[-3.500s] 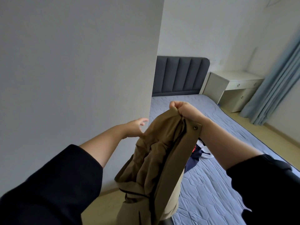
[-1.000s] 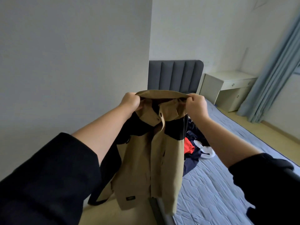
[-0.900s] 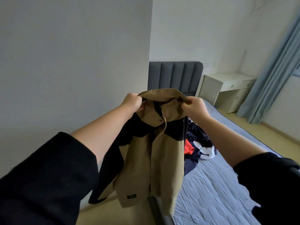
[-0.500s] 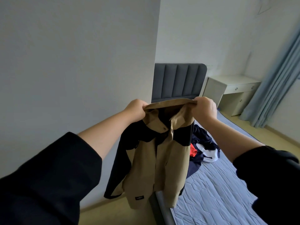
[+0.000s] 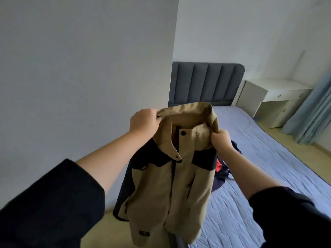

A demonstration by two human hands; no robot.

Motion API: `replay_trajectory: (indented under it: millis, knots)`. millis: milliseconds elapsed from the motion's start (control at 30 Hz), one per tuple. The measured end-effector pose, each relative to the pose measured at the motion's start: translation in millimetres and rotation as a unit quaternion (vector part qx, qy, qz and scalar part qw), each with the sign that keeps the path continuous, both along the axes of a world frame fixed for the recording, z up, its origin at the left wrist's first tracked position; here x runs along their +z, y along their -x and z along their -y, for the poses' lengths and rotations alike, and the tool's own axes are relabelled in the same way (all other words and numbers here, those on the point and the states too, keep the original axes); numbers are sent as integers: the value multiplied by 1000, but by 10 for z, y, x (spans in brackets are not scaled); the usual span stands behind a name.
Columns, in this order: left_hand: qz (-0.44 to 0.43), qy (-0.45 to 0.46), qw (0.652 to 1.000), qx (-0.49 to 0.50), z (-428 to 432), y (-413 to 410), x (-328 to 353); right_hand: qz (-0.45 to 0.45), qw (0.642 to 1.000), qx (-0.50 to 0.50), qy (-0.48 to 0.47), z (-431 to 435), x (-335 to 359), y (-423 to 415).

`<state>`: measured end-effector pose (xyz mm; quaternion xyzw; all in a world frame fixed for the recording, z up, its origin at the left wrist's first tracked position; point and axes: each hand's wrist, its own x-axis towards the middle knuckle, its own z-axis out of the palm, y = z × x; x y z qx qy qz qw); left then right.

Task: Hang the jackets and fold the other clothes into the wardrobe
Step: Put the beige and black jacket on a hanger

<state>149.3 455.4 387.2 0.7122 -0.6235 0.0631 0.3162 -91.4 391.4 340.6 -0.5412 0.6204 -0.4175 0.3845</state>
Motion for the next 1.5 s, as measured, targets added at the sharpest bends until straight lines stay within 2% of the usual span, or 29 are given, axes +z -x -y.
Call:
replay_trajectory:
  millis: [100,167,200,267,333,400,433,500,533,567,633,733,833,933,1067,1167,1300,1367,1500]
  knots:
    - [127,-50,987,84,-62,-19,-141,4,999,35,-5,33,-101,3]
    - [150,-51,980,124,-127,16,-238,7,999,53,-1,30,-131,-3]
    - [110,-31,984,134,-167,46,-291,11,998,62,4,30,-137,2]
    - [-63,26,989,132,-267,126,-363,31,996,78,6,6,-119,29]
    - [-247,65,964,68,-390,225,-422,68,994,80,-10,-58,-81,77]
    - [-376,-2,927,-19,-585,309,-484,94,991,88,-18,-137,-3,126]
    - [-395,-76,914,-58,-688,329,-569,96,990,98,-17,-179,44,154]
    - [-341,-249,902,-94,-901,395,-779,84,989,122,-16,-276,129,220]
    - [-299,-299,903,-79,-982,440,-893,77,988,130,-16,-321,161,262]
    - [-280,-304,909,-55,-1035,509,-953,73,989,131,-15,-363,182,316]
    - [-304,-245,921,-7,-1069,671,-952,68,990,122,-10,-463,218,473]
    - [-334,-209,919,18,-1155,937,-813,74,992,105,-3,-679,252,737]
    - [-279,-292,913,-57,-1372,1187,-825,79,989,123,3,-964,268,955]
    - [-200,-394,883,-156,-1711,1522,-949,91,983,157,23,-1300,330,1154]
    - [-85,-333,923,-174,-1990,1924,-1091,129,981,137,52,-1606,466,1529]
    - [-127,-314,927,-159,-2047,2238,-1105,134,985,81,69,-1699,485,1867]
    - [-162,-195,967,-32,-1993,2366,-1064,-35,984,71,156,-1694,334,2378]
    - [-174,-136,975,2,-1854,2314,-989,-104,977,60,176,-1601,207,2543]
    - [-234,-106,966,-4,-1424,2317,-890,-137,972,-4,189,-1238,-43,2603]
